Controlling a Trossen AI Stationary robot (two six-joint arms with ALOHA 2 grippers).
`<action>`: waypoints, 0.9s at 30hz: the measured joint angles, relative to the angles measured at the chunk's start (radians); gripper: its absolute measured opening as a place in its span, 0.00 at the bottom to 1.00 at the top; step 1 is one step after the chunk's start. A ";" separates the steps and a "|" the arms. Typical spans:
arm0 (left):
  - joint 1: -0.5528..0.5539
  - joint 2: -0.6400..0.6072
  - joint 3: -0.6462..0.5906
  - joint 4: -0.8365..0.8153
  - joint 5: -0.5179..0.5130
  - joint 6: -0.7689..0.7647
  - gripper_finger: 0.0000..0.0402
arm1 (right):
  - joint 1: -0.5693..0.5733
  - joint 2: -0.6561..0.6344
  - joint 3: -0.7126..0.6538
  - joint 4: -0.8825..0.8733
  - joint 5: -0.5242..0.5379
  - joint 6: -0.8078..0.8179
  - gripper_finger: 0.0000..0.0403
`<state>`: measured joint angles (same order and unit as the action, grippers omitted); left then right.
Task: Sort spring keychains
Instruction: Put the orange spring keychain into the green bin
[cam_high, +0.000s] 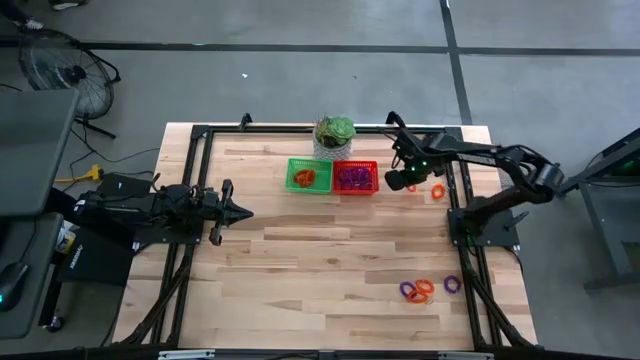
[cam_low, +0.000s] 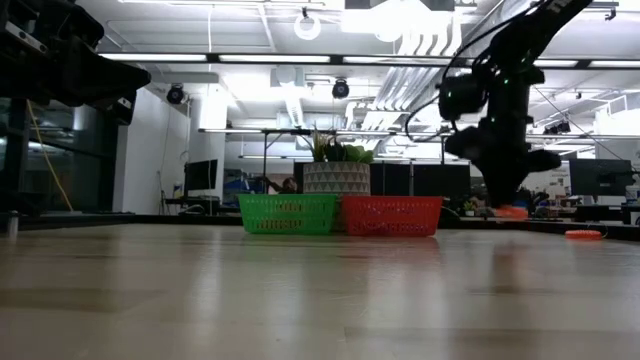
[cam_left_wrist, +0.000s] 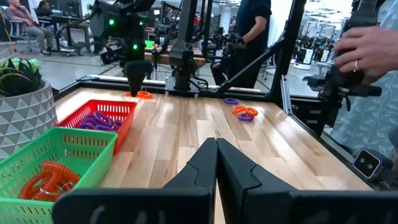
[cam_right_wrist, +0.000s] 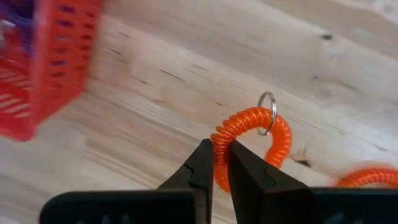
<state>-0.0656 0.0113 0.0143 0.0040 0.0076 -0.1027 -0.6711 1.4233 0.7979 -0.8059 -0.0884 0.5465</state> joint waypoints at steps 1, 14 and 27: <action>0.000 0.000 0.000 0.000 0.000 0.000 0.00 | 0.003 -0.020 0.000 0.000 -0.001 0.002 0.07; 0.000 0.000 0.000 0.000 0.000 0.000 0.00 | 0.119 -0.153 0.121 0.092 -0.027 0.026 0.07; 0.000 0.000 0.000 0.000 0.000 0.000 0.00 | 0.209 0.113 0.477 0.116 -0.046 -0.226 0.08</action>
<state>-0.0656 0.0113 0.0143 0.0040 0.0078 -0.1024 -0.4616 1.5359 1.2745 -0.6899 -0.1344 0.3207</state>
